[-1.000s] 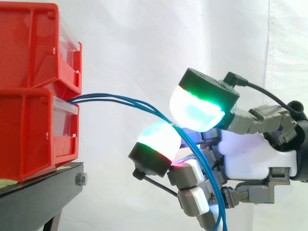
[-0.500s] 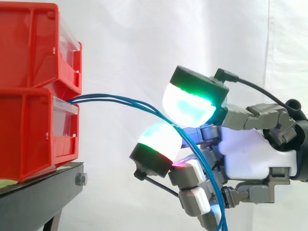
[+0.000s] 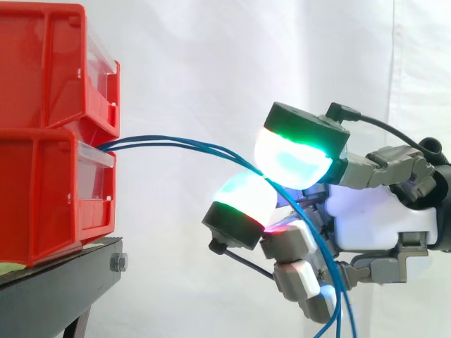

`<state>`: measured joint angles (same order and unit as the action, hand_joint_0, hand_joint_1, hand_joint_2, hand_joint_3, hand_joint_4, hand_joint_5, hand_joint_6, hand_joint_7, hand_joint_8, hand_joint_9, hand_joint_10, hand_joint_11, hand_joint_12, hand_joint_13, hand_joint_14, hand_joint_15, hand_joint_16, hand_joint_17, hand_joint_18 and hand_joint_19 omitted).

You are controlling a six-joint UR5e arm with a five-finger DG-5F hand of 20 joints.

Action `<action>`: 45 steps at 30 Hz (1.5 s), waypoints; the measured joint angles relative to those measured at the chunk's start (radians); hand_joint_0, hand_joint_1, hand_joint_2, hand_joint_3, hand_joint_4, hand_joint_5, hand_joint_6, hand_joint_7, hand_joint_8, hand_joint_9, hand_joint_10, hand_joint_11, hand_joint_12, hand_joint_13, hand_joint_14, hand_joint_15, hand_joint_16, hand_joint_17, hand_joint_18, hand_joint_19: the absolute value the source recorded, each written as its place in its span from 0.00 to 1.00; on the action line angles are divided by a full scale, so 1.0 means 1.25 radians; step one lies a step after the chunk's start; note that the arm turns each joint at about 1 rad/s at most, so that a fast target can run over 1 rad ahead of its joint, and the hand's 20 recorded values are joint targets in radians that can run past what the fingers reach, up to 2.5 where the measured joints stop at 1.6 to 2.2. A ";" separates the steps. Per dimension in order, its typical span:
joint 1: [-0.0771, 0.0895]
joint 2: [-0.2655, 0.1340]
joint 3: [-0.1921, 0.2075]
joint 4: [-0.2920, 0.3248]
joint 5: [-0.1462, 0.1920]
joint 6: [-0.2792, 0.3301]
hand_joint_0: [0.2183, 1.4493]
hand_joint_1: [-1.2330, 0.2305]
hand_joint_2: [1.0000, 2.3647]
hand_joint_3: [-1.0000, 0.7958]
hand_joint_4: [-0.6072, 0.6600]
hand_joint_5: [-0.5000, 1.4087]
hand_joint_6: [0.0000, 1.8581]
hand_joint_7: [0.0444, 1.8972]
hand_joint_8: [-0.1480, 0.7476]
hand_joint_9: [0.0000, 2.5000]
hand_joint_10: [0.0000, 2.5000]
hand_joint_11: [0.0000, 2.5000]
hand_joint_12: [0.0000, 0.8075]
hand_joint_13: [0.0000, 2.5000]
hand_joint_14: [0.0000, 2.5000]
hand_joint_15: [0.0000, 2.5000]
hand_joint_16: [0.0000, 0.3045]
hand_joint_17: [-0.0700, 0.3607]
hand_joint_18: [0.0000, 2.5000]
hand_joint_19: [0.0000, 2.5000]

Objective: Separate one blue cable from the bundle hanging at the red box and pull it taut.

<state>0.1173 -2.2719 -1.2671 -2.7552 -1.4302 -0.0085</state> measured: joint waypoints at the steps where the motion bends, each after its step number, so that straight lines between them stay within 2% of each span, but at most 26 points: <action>1: 0.000 0.001 0.000 -0.002 0.000 0.000 0.49 0.21 0.00 0.28 0.59 0.16 0.48 0.58 0.58 0.47 0.01 0.40 0.46 0.46 0.01 0.25 0.13 0.37 0.44 0.25; 4: -0.003 0.002 0.000 -0.008 -0.002 0.000 0.45 0.20 0.00 0.28 0.59 0.17 0.48 0.61 0.58 0.49 0.01 0.41 0.46 0.47 0.01 0.25 0.13 0.37 0.46 0.24; 6: -0.006 0.005 0.000 -0.012 -0.002 0.000 0.39 0.21 0.00 0.28 0.58 0.18 0.48 0.65 0.59 0.51 0.01 0.42 0.47 0.48 0.01 0.25 0.13 0.37 0.46 0.25; 9: -0.008 0.012 0.000 -0.022 -0.003 0.000 0.34 0.28 0.00 0.28 0.56 0.19 0.47 0.66 0.59 0.53 0.01 0.41 0.47 0.49 0.01 0.26 0.13 0.37 0.46 0.27; 14: -0.011 0.022 0.000 -0.039 -0.001 0.000 0.32 0.35 0.00 0.28 0.51 0.19 0.46 0.67 0.58 0.54 0.01 0.40 0.47 0.50 0.01 0.26 0.13 0.37 0.47 0.27; 19: -0.012 0.024 0.000 -0.044 0.000 0.001 0.33 0.34 0.00 0.30 0.49 0.19 0.45 0.66 0.58 0.54 0.01 0.39 0.47 0.50 0.01 0.26 0.14 0.38 0.47 0.28; 23: -0.012 0.024 0.000 -0.044 0.001 0.001 0.38 0.28 0.01 0.35 0.51 0.17 0.47 0.64 0.58 0.49 0.01 0.39 0.49 0.49 0.01 0.25 0.14 0.39 0.47 0.26; 25: -0.010 0.024 0.000 -0.043 0.002 0.001 0.40 0.25 0.01 0.35 0.50 0.16 0.47 0.63 0.57 0.47 0.01 0.39 0.48 0.48 0.01 0.25 0.14 0.39 0.47 0.26; 26: -0.010 0.024 0.000 -0.043 0.003 0.001 0.44 0.22 0.01 0.34 0.53 0.16 0.47 0.65 0.57 0.46 0.01 0.40 0.48 0.47 0.01 0.25 0.14 0.39 0.46 0.25; 27: -0.010 0.024 0.000 -0.043 0.005 0.001 0.46 0.21 0.01 0.33 0.55 0.16 0.48 0.62 0.57 0.45 0.01 0.39 0.47 0.47 0.01 0.25 0.14 0.38 0.45 0.25; 32: -0.008 0.024 0.000 -0.043 0.011 0.002 0.50 0.21 0.00 0.28 0.54 0.16 0.48 0.61 0.56 0.46 0.01 0.40 0.47 0.46 0.01 0.25 0.14 0.38 0.44 0.25; 42: -0.008 0.023 -0.001 -0.042 0.014 0.002 0.47 0.19 0.00 0.28 0.53 0.17 0.48 0.64 0.54 0.46 0.01 0.41 0.46 0.45 0.01 0.24 0.14 0.38 0.43 0.23; 45: -0.008 0.023 -0.001 -0.042 0.014 0.001 0.48 0.19 0.00 0.31 0.55 0.15 0.48 0.61 0.54 0.42 0.01 0.39 0.46 0.43 0.01 0.24 0.14 0.39 0.42 0.24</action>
<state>0.1073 -2.2426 -1.2684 -2.8081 -1.4129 -0.0068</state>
